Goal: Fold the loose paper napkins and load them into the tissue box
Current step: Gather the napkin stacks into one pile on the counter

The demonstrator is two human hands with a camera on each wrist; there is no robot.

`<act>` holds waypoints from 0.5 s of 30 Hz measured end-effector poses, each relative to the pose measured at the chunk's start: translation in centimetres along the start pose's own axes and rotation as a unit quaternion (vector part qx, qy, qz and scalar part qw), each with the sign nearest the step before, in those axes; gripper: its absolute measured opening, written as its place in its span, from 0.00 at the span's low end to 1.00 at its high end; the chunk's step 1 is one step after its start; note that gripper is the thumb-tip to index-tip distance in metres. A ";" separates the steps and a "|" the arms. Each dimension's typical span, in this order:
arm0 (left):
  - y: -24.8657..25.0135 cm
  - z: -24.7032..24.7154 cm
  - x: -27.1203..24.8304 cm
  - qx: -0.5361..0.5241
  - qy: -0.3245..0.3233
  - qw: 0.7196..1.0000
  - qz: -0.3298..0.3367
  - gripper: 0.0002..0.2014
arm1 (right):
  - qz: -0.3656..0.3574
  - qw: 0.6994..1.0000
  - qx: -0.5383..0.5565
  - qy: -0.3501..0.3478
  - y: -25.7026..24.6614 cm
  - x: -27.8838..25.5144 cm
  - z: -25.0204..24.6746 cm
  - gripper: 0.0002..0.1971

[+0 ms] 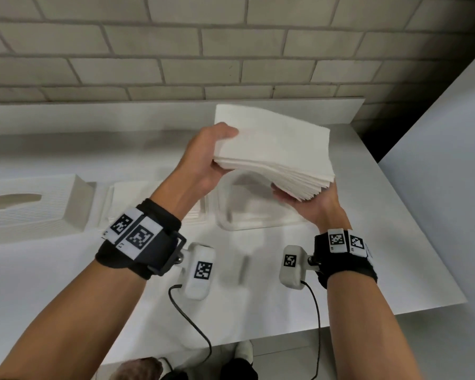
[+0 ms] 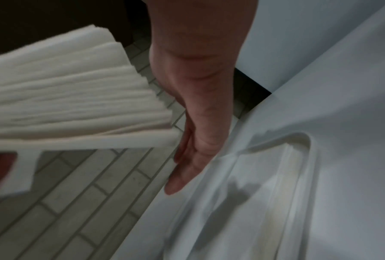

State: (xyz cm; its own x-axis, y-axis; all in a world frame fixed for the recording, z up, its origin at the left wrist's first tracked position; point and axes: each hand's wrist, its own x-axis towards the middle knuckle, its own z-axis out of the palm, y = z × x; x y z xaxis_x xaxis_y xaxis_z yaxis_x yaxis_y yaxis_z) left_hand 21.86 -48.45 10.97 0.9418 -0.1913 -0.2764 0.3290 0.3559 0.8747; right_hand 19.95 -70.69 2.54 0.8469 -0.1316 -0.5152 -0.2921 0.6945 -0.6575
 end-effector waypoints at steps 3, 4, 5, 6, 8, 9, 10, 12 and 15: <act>-1.4 -5.0 -0.9 0.012 0.062 0.997 -0.038 0.05 | 0.050 0.997 -0.058 -0.024 1.7 -0.9 1.8 0.45; -2.0 -6.8 -1.4 0.022 0.091 0.994 -0.054 0.09 | 0.069 0.994 -0.082 -0.034 2.5 -1.1 2.4 0.48; -2.6 -8.6 -1.9 0.033 0.119 0.990 -0.069 0.12 | 0.081 0.990 -0.105 -0.045 3.3 -1.4 3.1 0.49; -3.1 -10.4 -2.5 0.043 0.143 0.986 -0.079 0.14 | 0.091 0.986 -0.127 -0.058 4.2 -1.7 3.7 0.46; -3.9 -13.5 -4.0 0.054 0.168 0.980 -0.096 0.13 | 0.102 0.972 -0.191 -0.093 6.4 -2.5 5.1 0.31; -4.1 -14.9 -4.7 0.055 0.169 0.978 -0.106 0.12 | 0.104 0.962 -0.229 -0.110 7.6 -2.7 5.8 0.24; -4.3 -16.3 -5.5 0.050 0.167 0.978 -0.117 0.10 | 0.103 0.951 -0.263 -0.122 9.0 -2.8 6.3 0.20; -4.6 -18.9 -7.0 0.018 0.160 0.977 -0.143 0.06 | 0.103 0.938 -0.304 -0.131 11.5 -2.8 7.3 0.19; -4.7 -22.6 -8.7 0.018 0.136 0.973 -0.184 0.04 | 0.117 0.926 -0.326 -0.148 14.5 -2.8 8.3 0.18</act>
State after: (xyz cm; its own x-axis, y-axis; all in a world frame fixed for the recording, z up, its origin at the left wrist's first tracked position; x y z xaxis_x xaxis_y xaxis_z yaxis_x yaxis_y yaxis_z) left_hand 13.66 -27.81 0.31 0.7461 -0.0483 -0.6640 0.6489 0.2758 0.7091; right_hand 16.99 -54.44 -0.96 0.7830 0.2358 -0.5756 -0.6075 0.0915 -0.7890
